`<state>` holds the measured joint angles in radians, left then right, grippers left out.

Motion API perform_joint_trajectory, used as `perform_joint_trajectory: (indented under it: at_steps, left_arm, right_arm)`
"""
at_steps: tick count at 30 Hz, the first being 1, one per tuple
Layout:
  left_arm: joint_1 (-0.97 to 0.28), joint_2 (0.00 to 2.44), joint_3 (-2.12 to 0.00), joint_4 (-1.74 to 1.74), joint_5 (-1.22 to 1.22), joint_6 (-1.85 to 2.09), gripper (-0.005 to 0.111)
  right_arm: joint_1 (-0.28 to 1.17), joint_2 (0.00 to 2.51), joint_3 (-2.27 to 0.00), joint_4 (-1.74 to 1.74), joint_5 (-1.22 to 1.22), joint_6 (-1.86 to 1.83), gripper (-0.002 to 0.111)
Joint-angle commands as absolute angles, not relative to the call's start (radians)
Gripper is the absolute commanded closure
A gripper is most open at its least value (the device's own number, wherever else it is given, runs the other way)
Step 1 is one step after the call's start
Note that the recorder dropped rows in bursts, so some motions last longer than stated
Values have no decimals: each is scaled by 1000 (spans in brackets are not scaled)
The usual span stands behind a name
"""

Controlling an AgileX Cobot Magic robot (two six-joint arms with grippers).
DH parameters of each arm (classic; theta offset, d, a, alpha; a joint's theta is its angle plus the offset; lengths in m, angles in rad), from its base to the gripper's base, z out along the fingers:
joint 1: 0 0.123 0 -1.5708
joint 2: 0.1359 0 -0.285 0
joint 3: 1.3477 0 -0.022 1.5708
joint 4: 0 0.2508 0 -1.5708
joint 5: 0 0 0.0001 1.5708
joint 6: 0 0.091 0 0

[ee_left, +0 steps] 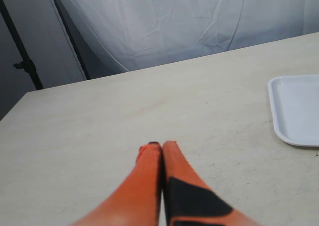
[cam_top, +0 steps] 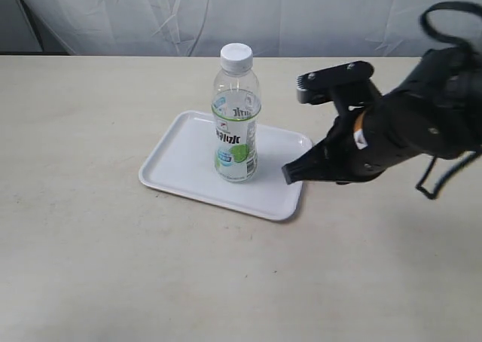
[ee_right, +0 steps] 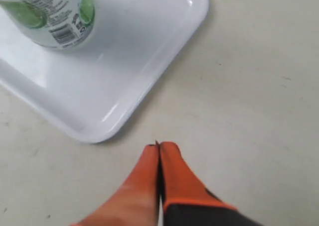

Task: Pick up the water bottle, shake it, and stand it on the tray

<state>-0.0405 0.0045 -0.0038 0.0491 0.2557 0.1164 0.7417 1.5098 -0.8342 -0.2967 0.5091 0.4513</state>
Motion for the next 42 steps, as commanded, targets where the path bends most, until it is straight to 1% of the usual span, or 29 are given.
perform_joint_trajectory:
  at_steps: [1,6,11,17,22,24,27,30,33,36,42]
  left_arm:
    - [-41,0,0,46,247,113,106]
    - [-41,0,0,46,247,113,106]
    - [-41,0,0,46,247,113,106]
    - [-41,0,0,46,247,113,106]
    - [-41,0,0,46,247,114,106]
    - [-41,0,0,46,247,114,106]
    - [-41,0,0,46,247,114,106]
    - [-41,0,0,46,247,113,106]
    - [-41,0,0,46,247,113,106]
    - [-41,0,0,46,247,113,106]
    - [-41,0,0,46,247,113,106]
  right_arm:
    - [741,1287,-762,-275,643,509,109]
    - [741,1049,-724,-240,833,515,109]
    - [741,882,-724,-115,1025,520,109]
    - [741,773,-724,-101,1040,520,109]
    - [739,730,-724,-137,1035,500,109]
    - [708,681,-708,-169,978,500,109]
    - [632,572,-647,-174,795,500,109]
    - [535,446,-530,-178,570,500,109]
    - [437,332,-413,-163,422,500,109]
    - [326,215,-296,-142,346,500,109]
    - [137,46,-152,-28,313,500,109]
